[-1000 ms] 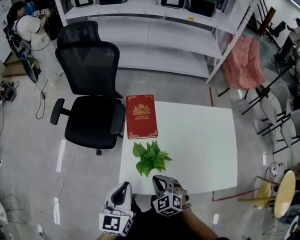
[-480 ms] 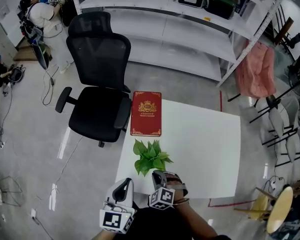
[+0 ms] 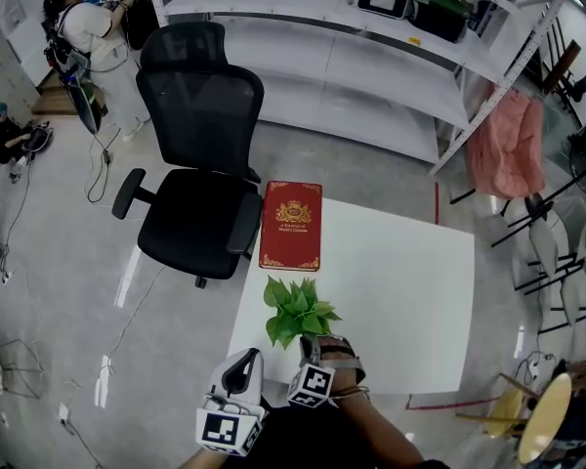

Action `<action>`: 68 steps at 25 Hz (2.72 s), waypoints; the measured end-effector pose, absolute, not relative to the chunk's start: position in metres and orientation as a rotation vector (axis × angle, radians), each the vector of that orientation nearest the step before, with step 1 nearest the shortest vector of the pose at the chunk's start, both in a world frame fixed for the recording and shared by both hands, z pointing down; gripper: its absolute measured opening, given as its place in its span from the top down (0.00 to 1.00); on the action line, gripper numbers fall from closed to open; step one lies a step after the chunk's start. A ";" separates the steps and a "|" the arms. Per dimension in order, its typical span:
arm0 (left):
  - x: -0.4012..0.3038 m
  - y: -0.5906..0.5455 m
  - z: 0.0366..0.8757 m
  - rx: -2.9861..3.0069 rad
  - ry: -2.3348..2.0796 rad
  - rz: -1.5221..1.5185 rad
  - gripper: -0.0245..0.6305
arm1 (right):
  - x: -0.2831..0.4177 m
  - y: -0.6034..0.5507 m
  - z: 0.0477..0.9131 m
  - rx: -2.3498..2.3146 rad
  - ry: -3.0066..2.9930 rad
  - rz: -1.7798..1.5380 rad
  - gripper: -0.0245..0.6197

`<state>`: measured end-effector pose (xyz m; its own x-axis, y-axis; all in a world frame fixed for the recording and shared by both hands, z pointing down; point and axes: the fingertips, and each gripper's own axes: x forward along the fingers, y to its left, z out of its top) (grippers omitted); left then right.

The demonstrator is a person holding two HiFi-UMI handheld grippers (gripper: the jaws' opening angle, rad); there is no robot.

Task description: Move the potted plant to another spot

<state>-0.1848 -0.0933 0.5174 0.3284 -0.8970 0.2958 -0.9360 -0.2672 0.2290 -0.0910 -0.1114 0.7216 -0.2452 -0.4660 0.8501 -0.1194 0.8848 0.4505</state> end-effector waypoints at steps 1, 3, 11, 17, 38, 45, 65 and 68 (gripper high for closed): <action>-0.185 -0.094 0.518 2.239 -1.626 0.150 0.93 | -0.091 -0.112 0.723 0.435 -1.801 -0.352 0.94; -0.185 -0.095 0.519 2.236 -1.620 0.151 0.93 | -0.091 -0.113 0.724 0.425 -1.789 -0.362 0.94; -0.185 -0.099 0.523 2.230 -1.609 0.155 0.93 | -0.096 -0.112 0.740 0.332 -1.755 -0.392 0.89; -0.188 -0.103 0.525 2.220 -1.607 0.158 0.93 | -0.099 -0.119 0.746 0.297 -1.737 -0.427 0.88; -0.190 -0.105 0.525 2.248 -1.541 0.164 0.93 | -0.096 -0.111 0.745 0.260 -1.706 -0.410 0.91; -0.189 -0.109 0.529 2.293 -1.469 0.166 0.93 | -0.090 -0.103 0.744 0.315 -1.693 -0.347 0.91; -0.118 -0.119 0.530 2.565 -1.004 0.231 0.93 | -0.030 -0.052 0.719 0.658 -1.629 -0.052 0.92; -0.097 -0.117 0.530 2.601 -0.927 0.239 0.93 | -0.016 -0.042 0.715 0.714 -1.616 -0.010 0.92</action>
